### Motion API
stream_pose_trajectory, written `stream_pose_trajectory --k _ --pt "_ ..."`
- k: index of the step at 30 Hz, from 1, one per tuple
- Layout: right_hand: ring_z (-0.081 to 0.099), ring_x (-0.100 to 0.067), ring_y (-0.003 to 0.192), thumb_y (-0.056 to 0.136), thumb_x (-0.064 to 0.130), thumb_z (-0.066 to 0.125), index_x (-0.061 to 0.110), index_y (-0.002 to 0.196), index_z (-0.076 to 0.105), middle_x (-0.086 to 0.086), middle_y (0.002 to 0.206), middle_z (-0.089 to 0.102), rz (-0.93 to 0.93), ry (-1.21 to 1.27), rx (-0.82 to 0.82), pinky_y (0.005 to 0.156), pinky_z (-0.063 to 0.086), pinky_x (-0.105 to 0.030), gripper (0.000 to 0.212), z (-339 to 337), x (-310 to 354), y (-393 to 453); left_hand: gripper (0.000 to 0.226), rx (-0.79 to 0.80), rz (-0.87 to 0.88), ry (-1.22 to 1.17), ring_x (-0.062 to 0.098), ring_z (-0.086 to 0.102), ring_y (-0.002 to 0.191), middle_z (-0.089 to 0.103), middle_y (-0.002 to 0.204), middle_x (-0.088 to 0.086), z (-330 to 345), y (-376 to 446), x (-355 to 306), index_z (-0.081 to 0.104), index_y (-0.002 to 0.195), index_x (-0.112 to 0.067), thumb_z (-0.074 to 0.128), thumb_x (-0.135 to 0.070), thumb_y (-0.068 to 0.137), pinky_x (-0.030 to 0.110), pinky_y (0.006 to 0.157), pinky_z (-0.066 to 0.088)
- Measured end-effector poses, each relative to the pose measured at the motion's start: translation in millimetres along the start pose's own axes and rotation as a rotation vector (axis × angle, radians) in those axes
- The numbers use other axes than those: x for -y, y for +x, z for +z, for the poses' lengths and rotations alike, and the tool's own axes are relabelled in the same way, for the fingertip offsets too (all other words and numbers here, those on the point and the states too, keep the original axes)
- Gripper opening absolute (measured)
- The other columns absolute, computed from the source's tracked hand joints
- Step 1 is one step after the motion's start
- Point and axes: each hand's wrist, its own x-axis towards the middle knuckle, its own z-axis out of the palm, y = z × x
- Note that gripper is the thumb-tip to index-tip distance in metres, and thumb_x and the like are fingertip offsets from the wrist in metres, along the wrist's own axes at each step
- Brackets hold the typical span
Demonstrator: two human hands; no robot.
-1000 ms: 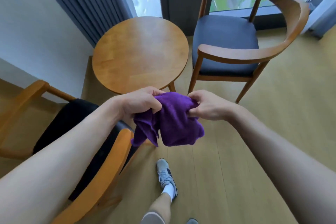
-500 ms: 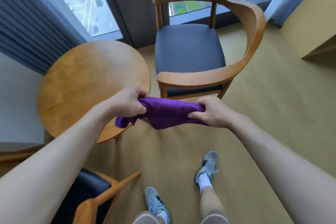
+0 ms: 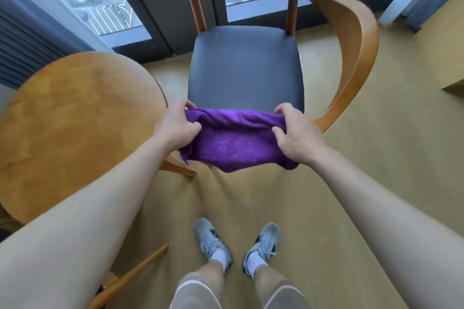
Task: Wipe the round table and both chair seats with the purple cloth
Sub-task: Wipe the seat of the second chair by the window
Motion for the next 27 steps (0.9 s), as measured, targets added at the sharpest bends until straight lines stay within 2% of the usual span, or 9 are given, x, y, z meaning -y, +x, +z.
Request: stream_pose_trajectory --k 2,4,6,8,11,14,19,24,27 --pt "0.05 -0.033 0.123 0.095 0.024 0.057 0.015 0.14 0.048 -0.01 0.134 0.052 -0.05 -0.168 -0.093 0.106 0.041 -0.047 0.046 17 3 9 0.032 -0.039 0.052 0.072 0.025 0.056 0.101 0.064 0.105 -0.002 13 7 11 0.063 0.113 -0.027 0.062 -0.022 0.081 0.036 0.087 0.048" --pt "0.039 -0.037 0.136 0.095 0.029 0.056 0.013 0.149 0.044 -0.015 0.148 0.043 -0.103 -0.281 -0.152 0.118 0.029 -0.051 0.058 35 8 9 0.029 -0.066 0.112 0.11 0.028 0.052 0.108 0.064 0.108 0.002 22 7 23 0.065 0.114 -0.023 0.063 -0.024 0.085 0.041 0.093 0.047" --pt "0.028 -0.037 0.148 0.099 0.04 0.047 0.016 0.155 0.038 -0.015 0.16 0.034 -0.181 -0.325 -0.122 0.125 0.013 -0.056 0.062 52 14 6 0.027 -0.103 0.166 0.107 0.029 0.05 0.109 0.064 0.111 0.005 24 3 34 0.065 0.116 -0.018 0.063 -0.023 0.089 0.042 0.095 0.045" --pt "0.026 -0.033 0.153 0.101 0.05 0.034 0.019 0.159 0.034 -0.01 0.165 0.032 -0.271 -0.408 -0.049 0.125 0.007 -0.059 0.065 70 20 1 0.029 -0.106 0.219 0.084 0.027 0.05 0.108 0.063 0.114 0.006 22 -1 47 0.064 0.12 -0.015 0.063 -0.018 0.091 0.037 0.095 0.042" --pt "0.034 -0.033 0.149 0.101 0.059 0.029 0.018 0.159 0.033 -0.007 0.162 0.04 -0.333 -0.515 0.032 0.123 0.01 -0.062 0.072 91 32 -1 0.031 -0.082 0.217 -0.016 0.018 0.052 0.11 0.062 0.118 0.0 14 -6 67 0.065 0.123 -0.017 0.063 -0.012 0.092 0.026 0.094 0.039" --pt "0.04 -0.035 0.145 0.097 0.065 0.032 0.015 0.159 0.033 -0.011 0.157 0.045 -0.372 -0.536 0.044 0.123 0.013 -0.062 0.079 104 48 3 0.032 -0.039 0.081 -0.274 0.007 0.061 0.1 0.068 0.109 -0.008 1 -1 85 0.068 0.114 -0.026 0.064 -0.005 0.09 0.017 0.088 0.044" --pt "0.043 -0.037 0.141 0.098 0.065 0.029 0.013 0.158 0.033 -0.016 0.155 0.046 -0.374 -0.559 0.06 0.122 0.016 -0.06 0.08 123 90 13 0.033 0.048 -0.136 -0.56 0.025 0.07 0.093 0.074 0.096 0.0 -22 15 121 0.072 0.103 -0.027 0.063 0.002 0.093 0.04 0.085 0.057" --pt "0.051 -0.036 0.128 0.097 0.065 0.021 0.015 0.156 0.035 -0.015 0.149 0.05 -0.302 -0.554 0.048 0.117 0.025 -0.057 0.079 156 152 30 0.028 -0.061 -0.231 -0.596 0.016 0.068 0.083 0.073 0.093 -0.003 -34 21 151 0.068 0.095 -0.031 0.063 -0.004 0.095 0.031 0.07 0.052" --pt "0.055 -0.034 0.107 0.099 0.062 0.024 0.015 0.147 0.044 -0.011 0.128 0.058 -0.29 -0.563 0.056 0.105 0.034 -0.051 0.07 167 173 40 0.024 -0.088 -0.247 -0.65 0.021 0.072 0.092 0.075 0.097 0.0 -38 23 154 0.067 0.098 -0.029 0.063 -0.006 0.095 0.036 0.079 0.058"
